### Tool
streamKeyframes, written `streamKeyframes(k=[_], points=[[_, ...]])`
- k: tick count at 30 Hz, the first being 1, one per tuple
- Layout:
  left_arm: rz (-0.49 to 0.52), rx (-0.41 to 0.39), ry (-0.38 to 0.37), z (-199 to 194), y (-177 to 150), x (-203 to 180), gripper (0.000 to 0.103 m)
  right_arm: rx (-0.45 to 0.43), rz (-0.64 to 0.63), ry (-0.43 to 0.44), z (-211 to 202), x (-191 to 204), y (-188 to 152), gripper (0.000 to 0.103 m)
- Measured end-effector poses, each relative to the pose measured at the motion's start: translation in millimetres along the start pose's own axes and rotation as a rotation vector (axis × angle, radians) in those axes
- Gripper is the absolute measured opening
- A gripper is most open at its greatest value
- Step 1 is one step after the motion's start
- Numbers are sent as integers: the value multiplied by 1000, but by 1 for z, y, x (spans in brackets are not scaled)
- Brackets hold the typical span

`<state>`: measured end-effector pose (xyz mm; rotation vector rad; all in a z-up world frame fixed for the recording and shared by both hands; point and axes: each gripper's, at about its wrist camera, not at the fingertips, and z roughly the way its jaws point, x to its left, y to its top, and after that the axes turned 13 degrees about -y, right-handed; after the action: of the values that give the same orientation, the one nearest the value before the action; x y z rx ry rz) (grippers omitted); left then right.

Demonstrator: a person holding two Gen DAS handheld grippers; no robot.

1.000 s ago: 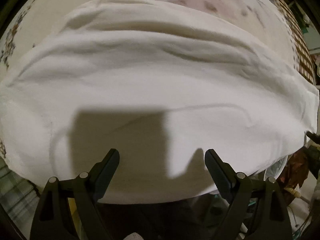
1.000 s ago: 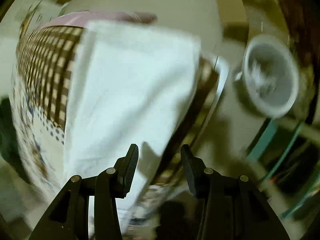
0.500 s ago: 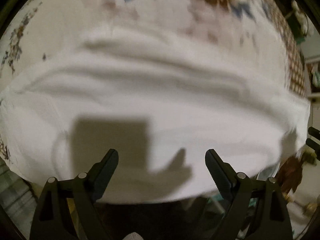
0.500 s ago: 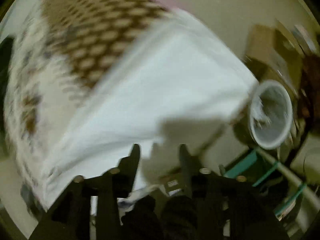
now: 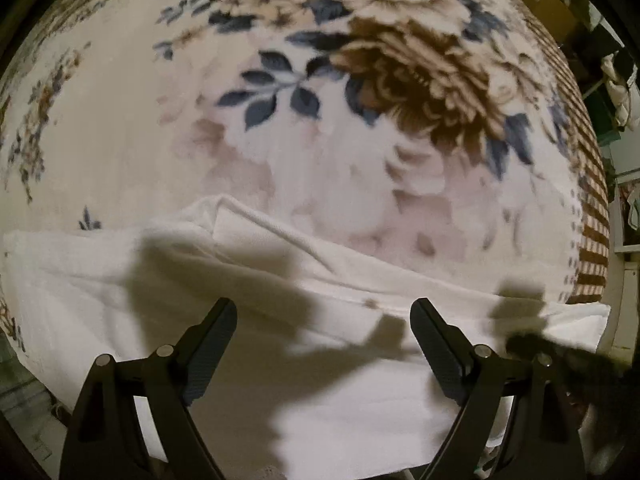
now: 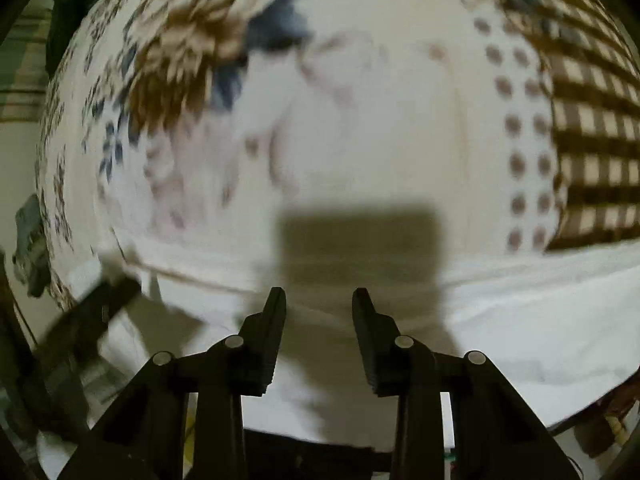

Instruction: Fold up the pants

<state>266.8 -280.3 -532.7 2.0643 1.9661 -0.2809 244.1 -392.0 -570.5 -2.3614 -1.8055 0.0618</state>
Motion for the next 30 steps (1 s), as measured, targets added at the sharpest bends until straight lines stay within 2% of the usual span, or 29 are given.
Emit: streamKeyframes(k=[5, 8, 11, 13, 15, 16, 18, 19, 22, 25, 27, 30], points=[[-4, 38, 14, 18, -27, 14, 89, 45, -31, -7, 6, -8, -44, 37], [-1, 78, 23, 26, -67, 33, 89, 82, -52, -38, 14, -12, -59, 37], [13, 100, 35, 31, -83, 46, 89, 42, -3, 8, 2, -13, -51, 37], [5, 103, 28, 36, -92, 52, 89, -25, 38, 36, -17, -21, -39, 40], [8, 100, 31, 38, -102, 49, 90, -66, 51, 37, -27, -23, -27, 42], [9, 99, 31, 52, -95, 44, 90, -73, 40, 23, -30, -22, -17, 42], [13, 100, 33, 54, -103, 42, 90, -78, -18, -17, -28, -11, -4, 42], [14, 100, 33, 56, -100, 46, 90, -67, -69, -49, -25, -9, 1, 42], [14, 103, 30, 55, -119, 43, 90, -35, -222, -121, -9, 16, 8, 42], [9, 113, 30, 58, -132, 49, 90, 11, -377, -185, 8, 29, 1, 42], [10, 123, 38, 62, -141, 52, 89, 21, -432, -243, 19, 35, -2, 42], [25, 121, 47, 66, -154, 56, 89, 19, -504, -284, 28, 37, -9, 42]])
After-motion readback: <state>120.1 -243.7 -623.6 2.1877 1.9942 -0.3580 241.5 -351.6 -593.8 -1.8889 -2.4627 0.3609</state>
